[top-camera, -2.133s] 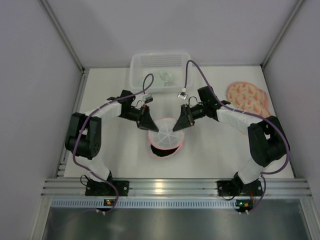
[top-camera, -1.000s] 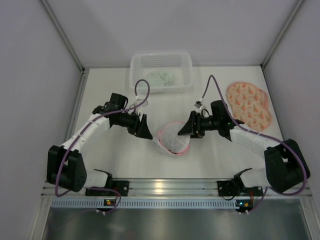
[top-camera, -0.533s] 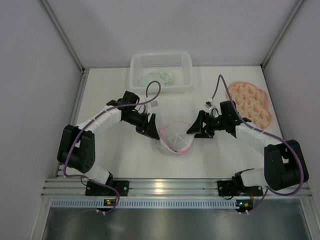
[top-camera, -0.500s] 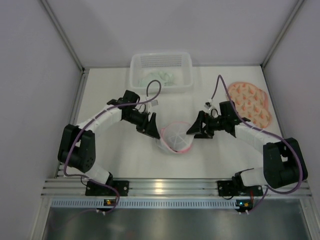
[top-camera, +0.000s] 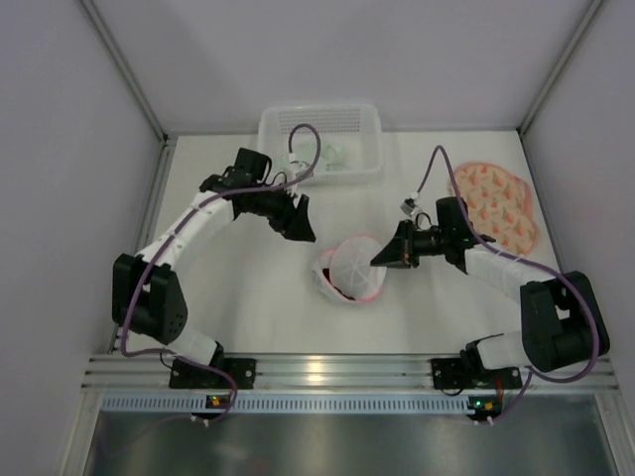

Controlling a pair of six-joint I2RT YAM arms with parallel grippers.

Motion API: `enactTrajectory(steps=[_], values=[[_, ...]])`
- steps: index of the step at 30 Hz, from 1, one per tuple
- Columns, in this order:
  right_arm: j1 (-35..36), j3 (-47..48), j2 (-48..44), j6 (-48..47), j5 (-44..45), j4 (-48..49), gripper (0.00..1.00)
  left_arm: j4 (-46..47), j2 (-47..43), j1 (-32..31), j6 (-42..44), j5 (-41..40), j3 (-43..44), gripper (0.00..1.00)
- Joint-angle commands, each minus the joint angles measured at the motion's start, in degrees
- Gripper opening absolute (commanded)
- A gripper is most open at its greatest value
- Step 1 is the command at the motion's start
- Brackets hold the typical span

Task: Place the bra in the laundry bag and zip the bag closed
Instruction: Zip the zipper on the laundry bag.

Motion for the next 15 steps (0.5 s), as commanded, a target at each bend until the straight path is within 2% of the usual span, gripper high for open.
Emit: enactTrajectory(steps=[1,2,3,4,7,12,13,15], values=[[1.06,-0.56,-2.30,3.36,-1.35,3.85,0.00,0.07,-9.25,-8.04,13.70,-5.69,6.69,0.68],[1.58,-0.65,-2.03,3.98,-1.09,4.02,0.00,-3.16,-9.52,-10.96,16.08,-11.89,7.66,0.68],[1.85,-0.39,-1.77,4.68,-1.00,4.11,0.00,-4.50,-9.53,-14.47,20.11,-14.83,9.50,0.68],[2.11,-0.47,-1.33,5.90,-1.00,4.64,0.00,-5.47,-9.44,-21.20,21.36,-17.55,10.12,0.67],[3.34,-0.30,0.60,7.49,-0.74,4.73,0.00,-8.73,-7.51,-32.12,24.62,-26.00,10.75,0.65],[4.22,0.22,3.59,10.83,0.49,5.18,0.00,-9.61,-4.79,-43.05,31.47,-37.68,9.25,0.64],[4.40,1.01,4.20,11.10,1.63,2.91,0.00,-10.39,-3.91,-46.37,32.09,-41.62,9.77,0.64],[5.10,4.51,6.22,10.14,5.32,-5.33,0.00,-12.76,-0.06,-49.47,33.67,-44.55,13.09,0.63]])
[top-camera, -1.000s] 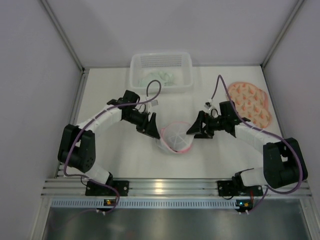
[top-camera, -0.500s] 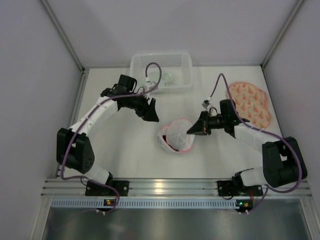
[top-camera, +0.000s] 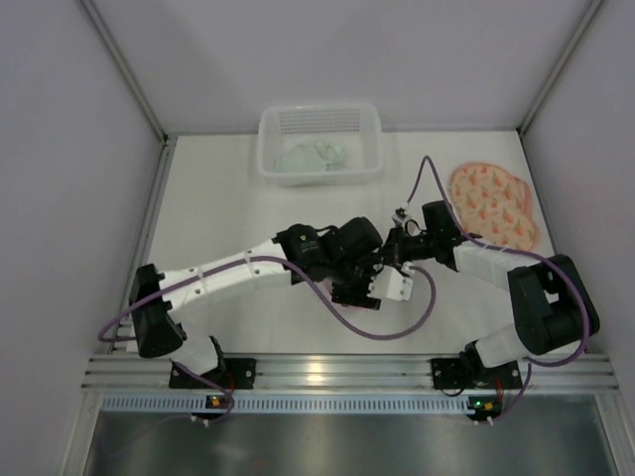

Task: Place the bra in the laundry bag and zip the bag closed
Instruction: Zip the zipper on the laundry bag.

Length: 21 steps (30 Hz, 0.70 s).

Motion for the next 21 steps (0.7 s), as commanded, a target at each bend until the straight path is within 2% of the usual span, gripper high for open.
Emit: enactTrajectory(steps=[1,5,9,12,17,21], values=[[1.63,5.67,2.60,-0.13,4.34,-8.12,0.00,-5.64,4.92,-6.02,6.01,-11.71,4.57,0.63],[2.86,10.16,4.54,-1.55,7.68,-15.25,0.00,-13.10,11.69,-9.73,5.57,-12.16,13.18,0.62],[3.83,10.43,3.75,-1.20,8.21,-15.79,0.00,-18.38,18.63,-13.68,5.22,-16.46,20.65,0.59],[4.27,9.90,2.78,-1.03,8.65,-16.14,0.00,-18.84,22.42,-16.06,3.56,-18.39,21.19,0.55],[4.35,9.20,1.55,-0.41,10.41,-16.84,0.00,-18.84,27.51,-16.24,3.81,-25.07,20.66,0.53],[4.62,8.93,1.46,0.55,11.03,-16.67,0.00,-20.24,32.94,-16.24,4.07,-30.25,28.10,0.52]])
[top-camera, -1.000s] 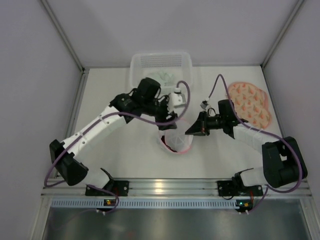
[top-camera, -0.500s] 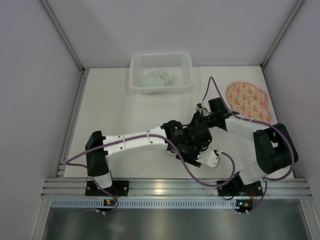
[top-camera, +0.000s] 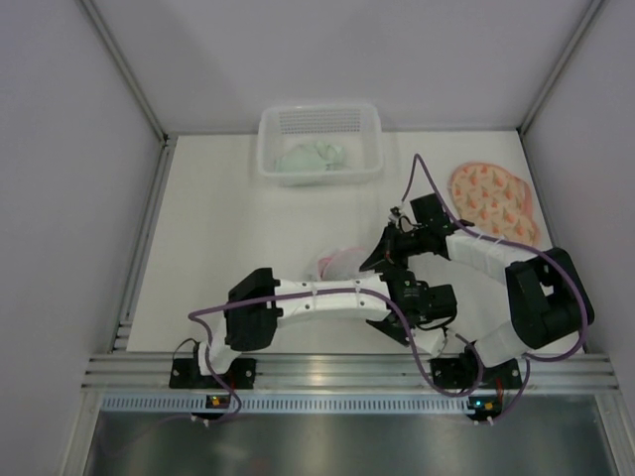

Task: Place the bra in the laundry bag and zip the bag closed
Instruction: Zip the zipper on the laundry bag.

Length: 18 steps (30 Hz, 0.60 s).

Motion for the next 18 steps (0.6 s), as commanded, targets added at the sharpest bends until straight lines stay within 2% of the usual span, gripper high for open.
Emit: enactTrajectory(steps=[1,3,5,18], values=[[1.10,0.26,-1.82,1.30,2.24,-0.84,0.00,-5.11,3.94,0.22,0.19,-8.49,8.58,0.52],[1.45,0.34,-1.64,1.57,2.33,-1.10,0.00,-7.58,8.23,0.22,0.36,-10.08,13.94,0.52],[1.71,0.17,-1.90,1.65,2.59,-1.28,0.00,-10.31,10.18,0.22,0.63,-12.28,15.28,0.52],[1.63,-0.53,-1.99,2.97,2.42,0.47,0.00,-14.71,14.67,0.57,-2.10,-19.04,13.88,0.48]])
